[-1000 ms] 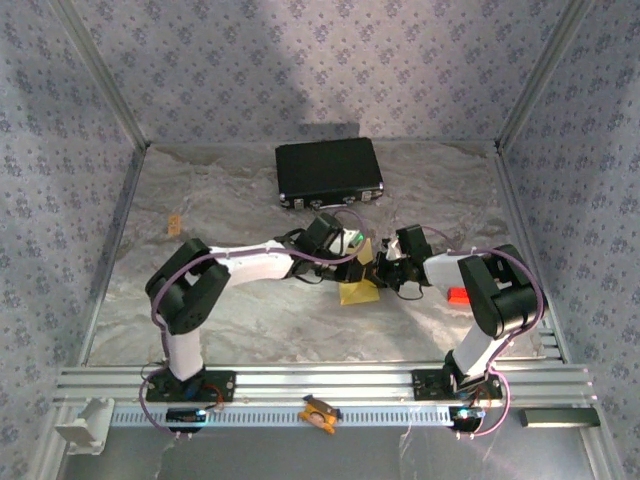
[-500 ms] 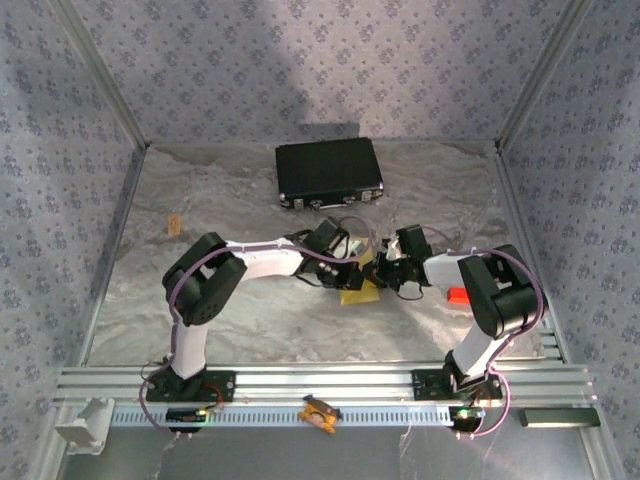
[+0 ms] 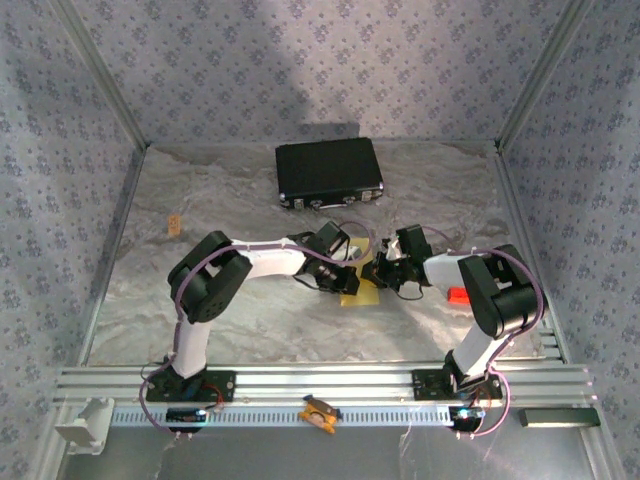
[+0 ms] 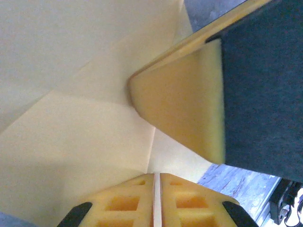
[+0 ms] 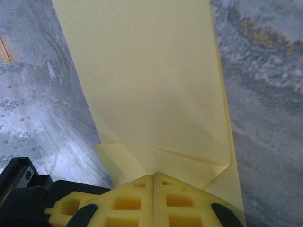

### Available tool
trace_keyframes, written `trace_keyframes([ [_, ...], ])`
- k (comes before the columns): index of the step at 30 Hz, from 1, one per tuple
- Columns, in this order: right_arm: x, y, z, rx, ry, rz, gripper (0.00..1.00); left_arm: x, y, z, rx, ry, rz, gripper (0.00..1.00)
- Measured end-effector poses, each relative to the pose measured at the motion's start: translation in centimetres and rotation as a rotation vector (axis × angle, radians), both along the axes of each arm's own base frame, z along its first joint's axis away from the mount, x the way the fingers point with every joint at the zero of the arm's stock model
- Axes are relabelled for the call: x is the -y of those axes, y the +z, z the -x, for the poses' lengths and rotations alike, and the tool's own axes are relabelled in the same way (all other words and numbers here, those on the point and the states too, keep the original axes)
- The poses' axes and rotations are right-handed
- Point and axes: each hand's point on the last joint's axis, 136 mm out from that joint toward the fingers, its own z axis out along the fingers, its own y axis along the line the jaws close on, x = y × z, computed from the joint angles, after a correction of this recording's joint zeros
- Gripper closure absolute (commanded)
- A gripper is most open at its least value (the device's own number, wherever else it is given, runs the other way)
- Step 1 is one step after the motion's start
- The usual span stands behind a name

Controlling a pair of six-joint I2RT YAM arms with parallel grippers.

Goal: Fold a paper plane with a square sheet of paper (pick it up from the middle)
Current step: Fold the triangle a second time at the center of the table.

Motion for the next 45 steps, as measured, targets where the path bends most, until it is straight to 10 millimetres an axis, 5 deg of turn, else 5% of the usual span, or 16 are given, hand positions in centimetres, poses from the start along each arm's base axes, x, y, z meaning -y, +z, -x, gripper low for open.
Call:
trace_keyframes([
  [30, 0.0, 0.0, 0.0, 0.0, -0.001, -0.001, 1.0, -2.7, 0.2, 1.3, 0.051, -0.007, -0.046, 0.86],
  [39, 0.1, 0.0, -0.1, 0.0, -0.003, -0.001, 1.0, -1.3, 3.0, 1.0, 0.079, -0.005, 0.034, 0.85],
  [45, 0.1, 0.0, -0.1, 0.0, -0.003, -0.001, 1.0, 0.3, 2.7, 1.2, 0.048, -0.036, 0.062, 0.85],
])
